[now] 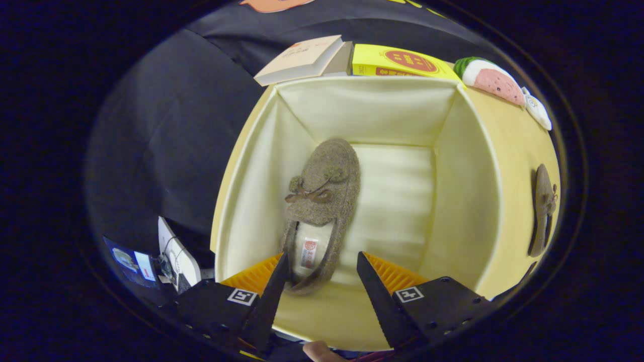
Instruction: Open the storage box then place both shoes into the box .Put the left shoe in first, then the right shoe, with the right side of both shoes facing outward in a uniform manner.
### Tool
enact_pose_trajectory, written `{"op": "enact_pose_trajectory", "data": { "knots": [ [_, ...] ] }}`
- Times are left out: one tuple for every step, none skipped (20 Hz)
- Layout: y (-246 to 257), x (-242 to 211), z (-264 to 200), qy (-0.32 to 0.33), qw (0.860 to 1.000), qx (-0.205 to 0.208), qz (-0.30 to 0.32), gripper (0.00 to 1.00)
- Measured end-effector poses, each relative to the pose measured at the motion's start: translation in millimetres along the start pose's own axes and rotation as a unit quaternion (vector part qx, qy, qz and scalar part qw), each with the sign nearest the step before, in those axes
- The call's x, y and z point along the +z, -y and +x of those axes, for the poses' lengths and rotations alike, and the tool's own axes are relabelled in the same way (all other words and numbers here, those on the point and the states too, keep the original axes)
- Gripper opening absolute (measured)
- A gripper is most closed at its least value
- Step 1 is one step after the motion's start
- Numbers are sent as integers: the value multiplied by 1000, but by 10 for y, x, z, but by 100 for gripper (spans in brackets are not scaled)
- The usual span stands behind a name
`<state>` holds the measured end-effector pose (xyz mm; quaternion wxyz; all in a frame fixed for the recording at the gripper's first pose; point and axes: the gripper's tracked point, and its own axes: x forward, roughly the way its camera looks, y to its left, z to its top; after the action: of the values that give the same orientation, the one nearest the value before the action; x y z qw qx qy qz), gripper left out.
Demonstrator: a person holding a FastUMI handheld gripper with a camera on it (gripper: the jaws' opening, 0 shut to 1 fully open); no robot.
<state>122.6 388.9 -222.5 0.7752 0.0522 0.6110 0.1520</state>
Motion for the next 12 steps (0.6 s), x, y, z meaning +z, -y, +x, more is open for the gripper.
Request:
{"op": "enact_pose_trajectory", "data": {
  "knots": [
    [16, 31, -108, 10, 1000, 0, -2, 84],
    [21, 62, -229, 21, 1000, 3, -7, 85],
    [57, 100, -357, 32, 999, 3, -12, 86],
    [104, 115, -486, 40, 999, 4, -11, 86],
    [132, 138, -626, 47, 999, 12, -6, 92],
    [176, 150, -759, 55, 998, 18, -2, 92],
    [260, 185, -895, 65, 998, 20, 0, 92],
    [345, 206, -1034, 76, 997, 21, -1, 92],
    [449, 233, -1173, 86, 996, 22, 1, 92],
    [567, 241, -1286, 95, 995, 22, 2, 92],
    [719, 254, -1389, 103, 995, 18, 7, 92],
    [905, 262, -1479, 109, 994, 7, 15, 92]
  ]
}}
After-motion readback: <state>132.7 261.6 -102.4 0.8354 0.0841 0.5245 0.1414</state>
